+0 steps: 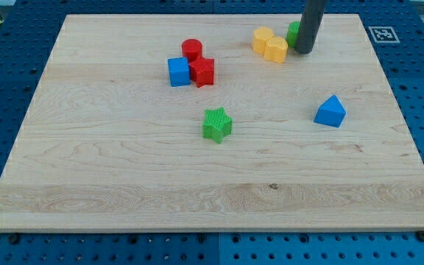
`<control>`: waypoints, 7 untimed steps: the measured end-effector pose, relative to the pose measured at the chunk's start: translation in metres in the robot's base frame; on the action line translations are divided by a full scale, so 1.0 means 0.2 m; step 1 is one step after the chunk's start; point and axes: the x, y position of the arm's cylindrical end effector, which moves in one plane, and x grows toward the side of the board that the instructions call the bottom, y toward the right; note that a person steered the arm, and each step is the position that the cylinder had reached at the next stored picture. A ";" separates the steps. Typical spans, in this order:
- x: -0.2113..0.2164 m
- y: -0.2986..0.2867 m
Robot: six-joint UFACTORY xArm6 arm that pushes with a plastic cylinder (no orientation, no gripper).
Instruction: Move the green circle closer to the yellow hexagon and yellow heart
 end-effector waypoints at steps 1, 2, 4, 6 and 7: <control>-0.01 0.17; -0.26 0.19; -0.35 0.06; -0.28 -0.10; -0.29 -0.03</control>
